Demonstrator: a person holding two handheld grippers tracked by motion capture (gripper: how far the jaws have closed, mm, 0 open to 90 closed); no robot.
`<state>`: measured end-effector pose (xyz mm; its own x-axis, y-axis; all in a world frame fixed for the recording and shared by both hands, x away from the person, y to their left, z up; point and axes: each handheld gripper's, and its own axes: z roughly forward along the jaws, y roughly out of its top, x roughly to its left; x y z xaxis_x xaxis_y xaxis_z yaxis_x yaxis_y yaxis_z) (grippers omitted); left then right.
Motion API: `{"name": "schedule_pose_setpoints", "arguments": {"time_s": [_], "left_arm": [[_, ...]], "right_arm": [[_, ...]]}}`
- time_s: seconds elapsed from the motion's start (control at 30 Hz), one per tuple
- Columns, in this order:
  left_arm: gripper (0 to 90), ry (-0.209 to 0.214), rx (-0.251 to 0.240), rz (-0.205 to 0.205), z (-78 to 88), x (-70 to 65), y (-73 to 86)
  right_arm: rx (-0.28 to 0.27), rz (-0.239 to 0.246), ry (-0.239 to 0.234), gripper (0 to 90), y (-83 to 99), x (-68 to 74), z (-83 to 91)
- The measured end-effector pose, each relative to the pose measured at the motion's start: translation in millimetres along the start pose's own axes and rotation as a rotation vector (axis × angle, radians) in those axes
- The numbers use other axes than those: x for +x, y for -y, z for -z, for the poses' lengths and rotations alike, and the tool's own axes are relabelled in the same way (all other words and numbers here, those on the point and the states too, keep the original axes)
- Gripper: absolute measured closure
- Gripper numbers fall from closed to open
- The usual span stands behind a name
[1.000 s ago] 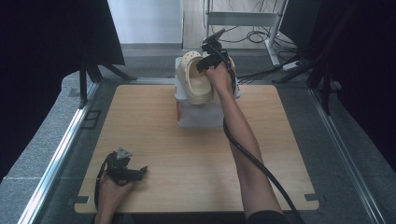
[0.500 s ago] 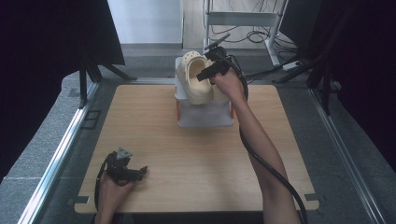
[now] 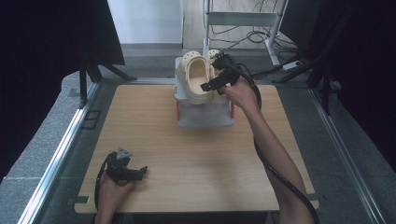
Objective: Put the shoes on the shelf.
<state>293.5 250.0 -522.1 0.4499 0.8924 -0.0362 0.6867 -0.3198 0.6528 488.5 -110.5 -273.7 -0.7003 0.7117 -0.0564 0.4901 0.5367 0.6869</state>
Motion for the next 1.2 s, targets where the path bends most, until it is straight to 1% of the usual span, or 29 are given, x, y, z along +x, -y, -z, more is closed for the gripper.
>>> {"name": "schedule_pose_setpoints", "arguments": {"time_s": [0.03,0.13,0.23,0.3,0.4,0.5,0.7,0.9,1.07,1.2], "left_arm": [[0.0,0.000,0.000,0.000,0.0,0.0,0.0],[0.0,0.000,0.000,0.000,0.0,0.0,0.0],[0.0,-0.003,-0.003,0.000,-0.3,-0.1,0.1],[0.0,-0.003,-0.003,0.000,-0.3,-0.1,0.1],[0.0,-0.003,-0.003,-0.003,-0.3,0.1,0.0],[0.0,-0.007,-0.003,0.000,-0.5,-0.2,-0.2],[0.0,-0.007,-0.006,0.005,-0.8,-0.6,-0.3],[0.0,-0.009,-0.006,0.004,-0.8,-0.6,-0.5],[0.0,-0.009,-0.005,0.004,-0.8,-0.6,-0.5],[0.0,-0.010,-0.005,0.004,-0.8,-0.6,-0.5]], "right_arm": [[-0.001,0.015,-0.007,0.0,2.8,0.0,1.3],[-0.006,0.031,-0.019,0.0,12.2,-0.3,6.3],[-0.029,0.057,-0.031,0.0,21.7,0.4,14.7],[-0.052,0.073,-0.026,0.0,27.6,1.6,21.5],[-0.074,0.078,-0.035,0.0,36.7,2.9,31.4],[-0.074,0.079,-0.040,0.0,47.6,3.6,40.3],[-0.089,0.083,-0.071,0.0,75.3,5.8,53.9],[-0.095,0.085,-0.092,0.0,105.3,10.9,61.7],[-0.106,0.105,-0.069,0.0,129.1,17.1,65.7],[-0.096,0.120,-0.076,0.0,147.9,23.3,64.3]]}}
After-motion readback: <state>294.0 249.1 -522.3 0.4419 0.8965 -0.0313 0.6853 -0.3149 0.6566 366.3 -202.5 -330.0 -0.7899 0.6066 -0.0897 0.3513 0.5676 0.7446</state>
